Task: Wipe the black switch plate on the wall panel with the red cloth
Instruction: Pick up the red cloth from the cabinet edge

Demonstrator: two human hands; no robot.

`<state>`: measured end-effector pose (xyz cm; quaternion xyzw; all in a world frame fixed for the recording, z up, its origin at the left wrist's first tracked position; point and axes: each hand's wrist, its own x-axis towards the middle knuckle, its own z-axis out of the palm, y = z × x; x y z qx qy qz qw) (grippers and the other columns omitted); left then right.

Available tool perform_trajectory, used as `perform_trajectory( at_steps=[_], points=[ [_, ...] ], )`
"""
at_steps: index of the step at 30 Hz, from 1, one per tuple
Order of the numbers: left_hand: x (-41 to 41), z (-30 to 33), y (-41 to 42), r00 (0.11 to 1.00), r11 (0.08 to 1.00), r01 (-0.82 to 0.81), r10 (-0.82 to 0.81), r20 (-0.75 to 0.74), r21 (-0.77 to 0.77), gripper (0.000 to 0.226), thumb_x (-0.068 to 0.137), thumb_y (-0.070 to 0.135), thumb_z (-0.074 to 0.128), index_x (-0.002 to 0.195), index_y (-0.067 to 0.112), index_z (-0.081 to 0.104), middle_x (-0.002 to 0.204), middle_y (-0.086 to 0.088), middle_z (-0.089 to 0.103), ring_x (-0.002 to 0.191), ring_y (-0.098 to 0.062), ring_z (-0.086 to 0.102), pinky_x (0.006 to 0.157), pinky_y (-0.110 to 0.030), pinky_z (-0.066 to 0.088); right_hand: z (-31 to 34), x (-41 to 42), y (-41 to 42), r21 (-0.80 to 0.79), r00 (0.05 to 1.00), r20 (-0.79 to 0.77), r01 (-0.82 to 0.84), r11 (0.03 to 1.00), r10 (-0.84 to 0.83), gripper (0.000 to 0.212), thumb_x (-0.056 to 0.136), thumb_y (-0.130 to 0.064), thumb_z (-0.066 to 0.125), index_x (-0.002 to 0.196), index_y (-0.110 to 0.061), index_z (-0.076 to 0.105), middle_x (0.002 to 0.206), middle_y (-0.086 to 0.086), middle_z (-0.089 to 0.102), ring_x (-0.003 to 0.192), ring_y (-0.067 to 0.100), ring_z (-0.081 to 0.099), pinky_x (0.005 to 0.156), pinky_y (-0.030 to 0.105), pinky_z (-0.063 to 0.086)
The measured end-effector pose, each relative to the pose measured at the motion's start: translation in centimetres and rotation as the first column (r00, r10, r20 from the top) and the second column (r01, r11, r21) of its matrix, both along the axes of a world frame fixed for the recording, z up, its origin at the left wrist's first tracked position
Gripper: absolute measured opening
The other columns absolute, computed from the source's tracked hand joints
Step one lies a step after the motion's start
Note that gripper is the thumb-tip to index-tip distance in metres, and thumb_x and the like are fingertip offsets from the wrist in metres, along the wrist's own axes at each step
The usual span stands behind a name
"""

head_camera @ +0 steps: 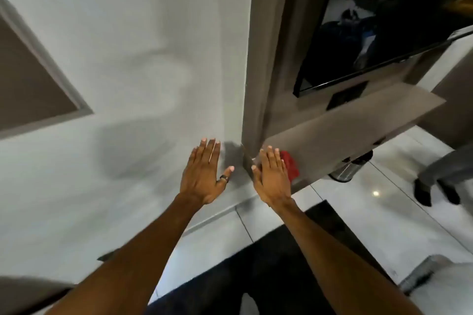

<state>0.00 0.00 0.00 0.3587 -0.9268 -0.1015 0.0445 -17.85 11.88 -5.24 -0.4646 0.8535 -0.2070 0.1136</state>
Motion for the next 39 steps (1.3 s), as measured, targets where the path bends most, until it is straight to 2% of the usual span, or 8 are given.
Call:
perform_trajectory(
  at_steps=[16,20,25,27,30,33,37,39],
  points=[
    [-2.0,-8.7,0.6,0.983,0.993,-0.061,0.042,0.179,0.103,0.078,0.102,0.062,0.020,0.159,0.018,-0.011,0.169,-0.002,-0.012,0.153,-0.019,-0.023,0.128,-0.036,-0.008,-8.9,-8.1,-3.0,0.389,0.994,-0.095,0.082,0.917,-0.049,0.113,0.090,-0.080,0.049,0.164,-0.010,-0.002,0.171,0.026,-0.004,0.160,0.046,-0.001,0.127,0.066,0.016],
    [0.8,-8.5,0.9,0.978,0.996,-0.040,0.024,0.206,0.075,0.075,0.102,0.062,0.017,0.153,0.021,-0.020,0.169,-0.001,-0.015,0.150,-0.017,-0.029,0.124,-0.031,-0.015,-8.8,-5.2,-1.1,0.446,0.991,-0.131,0.073,0.892,-0.015,0.108,0.090,-0.051,0.072,0.164,-0.014,0.003,0.171,0.024,0.003,0.159,0.048,0.005,0.126,0.064,0.024],
    [6.0,-5.9,-1.0,0.992,0.998,-0.028,0.034,0.120,-0.052,0.071,0.102,0.062,0.012,0.155,0.024,-0.016,0.169,0.002,-0.012,0.151,-0.013,-0.029,0.125,-0.029,-0.014,-5.5,0.0,-2.7,0.137,0.899,0.351,0.227,0.964,-0.262,0.063,0.092,-0.008,0.064,0.152,-0.016,0.045,0.142,0.014,0.057,0.135,0.036,0.053,0.114,0.051,0.047],
    [8.5,-3.4,-2.6,0.997,0.992,-0.013,0.023,0.076,-0.129,0.072,0.101,0.060,0.011,0.157,0.022,-0.012,0.169,0.001,-0.009,0.153,-0.013,-0.025,0.126,-0.030,-0.012,-2.8,4.3,-4.4,0.022,0.574,0.767,0.422,0.906,-0.286,0.044,0.099,-0.003,0.059,0.141,-0.015,0.059,0.122,0.009,0.070,0.109,0.029,0.068,0.107,0.049,0.052],
    [12.8,1.4,-4.7,0.997,0.965,-0.013,-0.007,-0.074,-0.262,0.070,0.104,0.050,0.028,0.161,0.017,0.005,0.170,-0.003,0.004,0.157,-0.018,-0.011,0.128,-0.035,-0.002,1.9,11.9,-7.5,-0.043,0.208,0.974,0.543,0.839,-0.084,0.051,0.097,0.004,0.060,0.146,-0.011,0.055,0.132,0.013,0.068,0.116,0.033,0.067,0.110,0.050,0.049],
    [17.8,6.5,-6.9,0.983,0.893,-0.035,-0.050,-0.177,-0.449,0.071,0.103,0.040,0.044,0.161,0.011,0.014,0.169,-0.008,0.011,0.158,-0.025,0.002,0.129,-0.040,0.005,8.0,19.4,-10.4,-0.248,0.212,0.965,0.531,0.810,0.157,0.058,0.095,0.003,0.062,0.148,-0.022,0.054,0.139,0.004,0.066,0.126,0.025,0.063,0.114,0.045,0.048],
    [26.6,11.7,-9.6,0.933,0.752,-0.218,-0.026,-0.360,-0.621,0.073,0.099,0.033,0.053,0.159,0.006,0.021,0.168,-0.012,0.016,0.157,-0.031,0.009,0.129,-0.046,0.009,15.7,28.8,-13.1,-0.587,0.436,0.800,0.434,0.683,0.411,0.062,0.094,0.010,0.057,0.134,-0.037,0.057,0.131,-0.024,0.062,0.116,-0.015,0.060,0.093,0.002,0.044],
    [31.5,13.7,-10.6,0.898,0.678,-0.327,0.006,-0.440,-0.658,0.072,0.100,0.033,0.051,0.159,0.005,0.021,0.168,-0.013,0.014,0.157,-0.030,0.007,0.128,-0.048,0.009,18.5,33.4,-13.9,-0.723,0.570,0.667,0.339,0.602,0.480,0.065,0.097,0.009,0.056,0.144,-0.036,0.051,0.139,-0.028,0.056,0.124,-0.022,0.051,0.099,-0.002,0.039]
  ],
)
